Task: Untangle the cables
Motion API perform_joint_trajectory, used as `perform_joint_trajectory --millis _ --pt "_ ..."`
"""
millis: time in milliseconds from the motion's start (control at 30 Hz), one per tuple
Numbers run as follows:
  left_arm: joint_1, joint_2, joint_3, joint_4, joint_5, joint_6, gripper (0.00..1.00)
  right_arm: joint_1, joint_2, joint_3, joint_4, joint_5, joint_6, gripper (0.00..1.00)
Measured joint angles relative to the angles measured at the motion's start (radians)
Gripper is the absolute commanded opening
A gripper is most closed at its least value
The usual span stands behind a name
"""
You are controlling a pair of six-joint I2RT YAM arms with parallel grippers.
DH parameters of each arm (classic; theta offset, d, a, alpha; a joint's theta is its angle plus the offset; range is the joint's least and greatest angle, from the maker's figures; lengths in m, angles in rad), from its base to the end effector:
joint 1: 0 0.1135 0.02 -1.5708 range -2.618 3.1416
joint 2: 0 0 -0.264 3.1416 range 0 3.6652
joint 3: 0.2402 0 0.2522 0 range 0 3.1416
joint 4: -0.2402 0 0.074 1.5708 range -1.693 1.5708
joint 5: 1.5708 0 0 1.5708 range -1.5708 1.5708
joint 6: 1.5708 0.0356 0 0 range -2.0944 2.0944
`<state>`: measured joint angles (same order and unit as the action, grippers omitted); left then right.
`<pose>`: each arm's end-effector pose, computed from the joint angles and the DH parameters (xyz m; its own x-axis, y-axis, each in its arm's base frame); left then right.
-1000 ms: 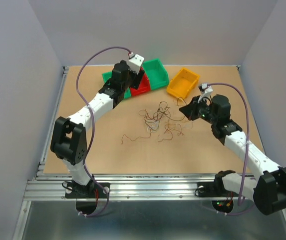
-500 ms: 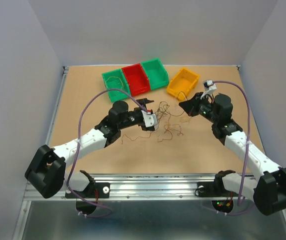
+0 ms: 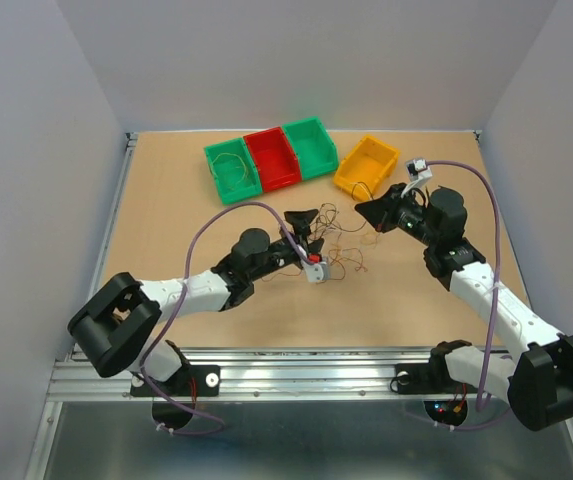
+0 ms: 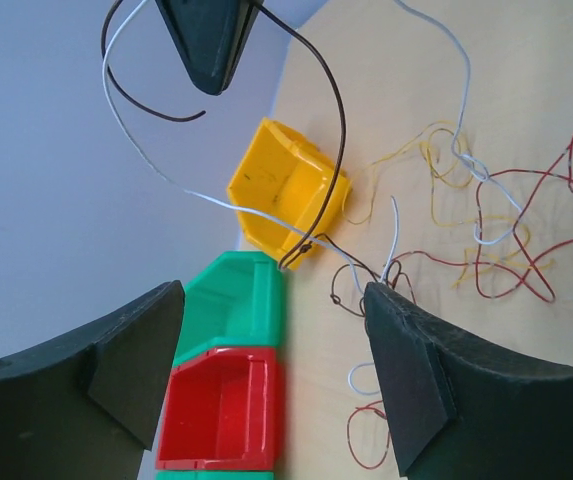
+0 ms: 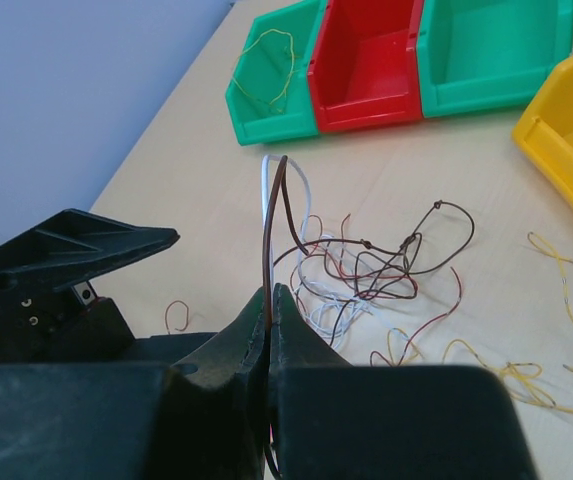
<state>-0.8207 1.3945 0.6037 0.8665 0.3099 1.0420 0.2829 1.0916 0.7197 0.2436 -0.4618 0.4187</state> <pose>0.1940 -0.2241 0.2496 0.8066 0.3405 -0.4831 0.4116 0.2631 0.8726 0.2388 0.0859 0.3011 -0.3864 0.2667 -0.8829 -0.5660 0.6872 0.4553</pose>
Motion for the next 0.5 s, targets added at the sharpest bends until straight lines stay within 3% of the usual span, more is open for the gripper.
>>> perform_joint_trajectory --millis 233,500 --pt "-0.049 0.126 0.014 0.076 -0.113 0.049 0.74 0.0 0.0 0.0 0.004 -0.014 0.001 0.01" --pt "-0.077 0.229 0.087 0.097 -0.198 0.077 0.56 0.003 0.0 0.0 0.005 -0.018 0.001 0.01"
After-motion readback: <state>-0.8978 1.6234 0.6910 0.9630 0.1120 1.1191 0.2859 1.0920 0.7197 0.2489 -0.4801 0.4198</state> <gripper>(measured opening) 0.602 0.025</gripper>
